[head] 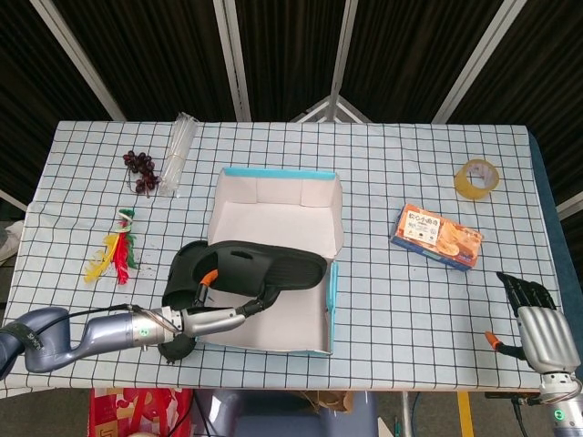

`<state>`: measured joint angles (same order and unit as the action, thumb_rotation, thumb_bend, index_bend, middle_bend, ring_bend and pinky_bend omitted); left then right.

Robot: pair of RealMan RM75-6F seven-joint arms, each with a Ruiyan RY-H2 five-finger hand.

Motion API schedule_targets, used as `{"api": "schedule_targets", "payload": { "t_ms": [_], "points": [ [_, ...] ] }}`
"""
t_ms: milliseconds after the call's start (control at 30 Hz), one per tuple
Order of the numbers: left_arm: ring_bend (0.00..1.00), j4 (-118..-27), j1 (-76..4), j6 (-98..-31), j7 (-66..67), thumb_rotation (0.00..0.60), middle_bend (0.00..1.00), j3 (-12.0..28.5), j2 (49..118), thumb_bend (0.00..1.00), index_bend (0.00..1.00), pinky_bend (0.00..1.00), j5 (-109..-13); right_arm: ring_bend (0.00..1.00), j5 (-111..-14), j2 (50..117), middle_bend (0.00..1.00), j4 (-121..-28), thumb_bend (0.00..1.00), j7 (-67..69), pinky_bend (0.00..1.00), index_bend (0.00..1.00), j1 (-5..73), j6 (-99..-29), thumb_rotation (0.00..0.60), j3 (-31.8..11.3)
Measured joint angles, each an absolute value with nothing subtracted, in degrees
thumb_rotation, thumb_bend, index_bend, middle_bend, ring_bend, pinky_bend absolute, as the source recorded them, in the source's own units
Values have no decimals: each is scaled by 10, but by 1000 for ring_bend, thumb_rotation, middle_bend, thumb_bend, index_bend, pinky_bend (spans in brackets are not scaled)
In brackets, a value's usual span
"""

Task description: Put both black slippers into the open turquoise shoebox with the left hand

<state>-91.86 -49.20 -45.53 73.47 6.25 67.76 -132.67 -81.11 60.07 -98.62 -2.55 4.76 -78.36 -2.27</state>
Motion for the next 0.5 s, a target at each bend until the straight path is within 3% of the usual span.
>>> {"api": "schedule_targets", "payload": {
  "t_ms": [500],
  "points": [
    [144, -890, -512, -452, 735, 600, 604, 54, 705, 669, 491, 105, -1345, 129, -812, 599, 133, -986, 235, -18, 94, 83, 47, -784, 600, -22]
  ]
}}
